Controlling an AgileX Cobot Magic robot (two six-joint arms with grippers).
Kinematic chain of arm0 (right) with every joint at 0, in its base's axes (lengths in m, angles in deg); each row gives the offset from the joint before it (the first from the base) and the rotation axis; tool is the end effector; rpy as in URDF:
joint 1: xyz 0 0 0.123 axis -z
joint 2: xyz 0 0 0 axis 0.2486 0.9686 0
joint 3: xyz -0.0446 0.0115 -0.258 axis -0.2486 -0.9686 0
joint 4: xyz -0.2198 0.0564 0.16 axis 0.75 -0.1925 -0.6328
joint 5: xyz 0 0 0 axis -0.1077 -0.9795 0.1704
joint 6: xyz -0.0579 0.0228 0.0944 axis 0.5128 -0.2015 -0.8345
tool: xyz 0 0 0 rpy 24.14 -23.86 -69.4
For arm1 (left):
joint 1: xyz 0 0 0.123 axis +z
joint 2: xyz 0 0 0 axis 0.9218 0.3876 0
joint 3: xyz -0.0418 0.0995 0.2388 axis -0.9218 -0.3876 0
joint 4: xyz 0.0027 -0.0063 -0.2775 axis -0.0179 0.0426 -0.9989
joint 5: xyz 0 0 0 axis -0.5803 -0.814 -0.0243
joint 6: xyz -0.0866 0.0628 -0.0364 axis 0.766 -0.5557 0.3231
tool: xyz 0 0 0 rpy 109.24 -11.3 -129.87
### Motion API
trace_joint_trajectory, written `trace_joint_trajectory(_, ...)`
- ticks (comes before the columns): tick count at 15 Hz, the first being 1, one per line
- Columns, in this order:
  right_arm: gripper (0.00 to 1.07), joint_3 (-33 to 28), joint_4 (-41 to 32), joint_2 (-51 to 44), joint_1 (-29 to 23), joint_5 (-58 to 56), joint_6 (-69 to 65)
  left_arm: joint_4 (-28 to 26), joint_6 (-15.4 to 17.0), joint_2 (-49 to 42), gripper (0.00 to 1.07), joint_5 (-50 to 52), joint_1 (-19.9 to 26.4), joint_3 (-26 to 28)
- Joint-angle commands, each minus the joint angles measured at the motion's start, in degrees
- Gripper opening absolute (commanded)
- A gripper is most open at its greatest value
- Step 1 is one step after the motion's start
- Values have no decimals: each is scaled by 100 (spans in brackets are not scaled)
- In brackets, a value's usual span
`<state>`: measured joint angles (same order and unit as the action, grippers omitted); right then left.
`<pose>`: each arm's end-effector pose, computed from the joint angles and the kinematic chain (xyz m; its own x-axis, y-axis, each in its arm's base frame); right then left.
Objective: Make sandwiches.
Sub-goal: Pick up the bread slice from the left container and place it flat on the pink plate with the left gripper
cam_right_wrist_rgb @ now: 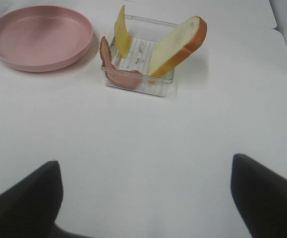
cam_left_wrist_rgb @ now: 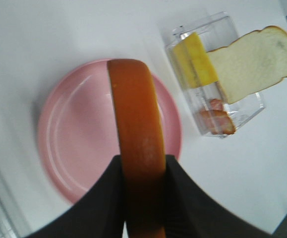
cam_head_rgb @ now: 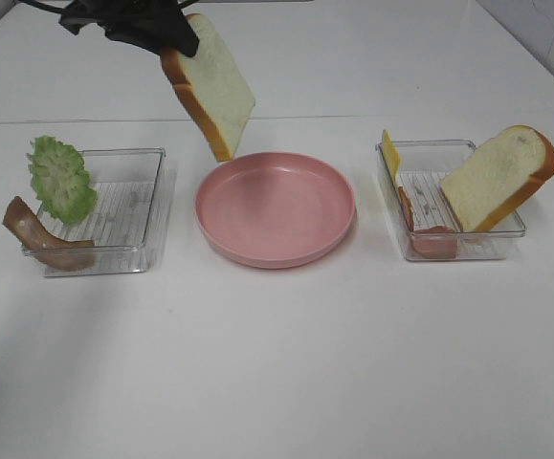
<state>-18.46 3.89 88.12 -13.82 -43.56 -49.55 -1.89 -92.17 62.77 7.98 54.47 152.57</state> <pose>0.0586 0.0147 0.2814 -0.4376 -0.1163 -0.8916 -0.1647 0.9852 -0.0477 0.4671 -0.1615 0.2492 -0.8540 0.1564 -0.4963 0.4008 0.8059 -0.4358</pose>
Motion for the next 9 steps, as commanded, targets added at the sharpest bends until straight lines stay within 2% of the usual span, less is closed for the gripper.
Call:
trace_joint_trajectory(1, 82, 0, -6, -115, 29, 29, 46, -1541, -940, 710, 0, -6, 23, 17)
trace_joint_trajectory(7, 82, 0, -6, -115, 29, 29, 46, -3065, -1261, 1753, 0, -17, 23, 17)
trace_joint_trajectory(9, 82, 0, -6, -115, 29, 29, 46, -3197, -1318, 1874, 0, -11, 17, 17)
